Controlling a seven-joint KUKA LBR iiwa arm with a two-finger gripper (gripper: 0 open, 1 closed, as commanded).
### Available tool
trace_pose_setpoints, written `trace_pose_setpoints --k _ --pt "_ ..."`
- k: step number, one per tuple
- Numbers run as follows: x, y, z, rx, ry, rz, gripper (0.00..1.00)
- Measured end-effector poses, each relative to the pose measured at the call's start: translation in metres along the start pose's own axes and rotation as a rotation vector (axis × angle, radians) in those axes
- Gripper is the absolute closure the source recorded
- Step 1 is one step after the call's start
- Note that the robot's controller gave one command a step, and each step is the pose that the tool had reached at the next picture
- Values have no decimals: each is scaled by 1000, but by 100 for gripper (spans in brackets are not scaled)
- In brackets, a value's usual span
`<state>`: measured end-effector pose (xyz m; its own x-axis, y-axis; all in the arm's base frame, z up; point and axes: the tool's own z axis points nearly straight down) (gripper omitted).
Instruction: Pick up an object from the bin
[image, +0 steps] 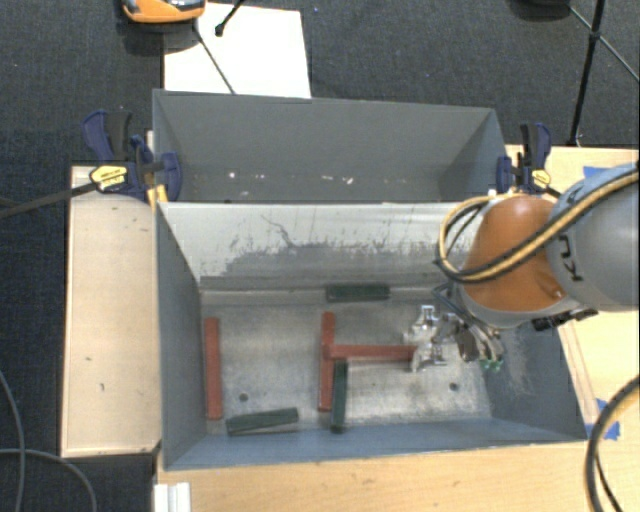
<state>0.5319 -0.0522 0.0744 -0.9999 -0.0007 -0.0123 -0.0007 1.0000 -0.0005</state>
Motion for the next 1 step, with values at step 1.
trace_pose_setpoints --k 1 --pt "-18 -34 -194 0 8 -39 100"
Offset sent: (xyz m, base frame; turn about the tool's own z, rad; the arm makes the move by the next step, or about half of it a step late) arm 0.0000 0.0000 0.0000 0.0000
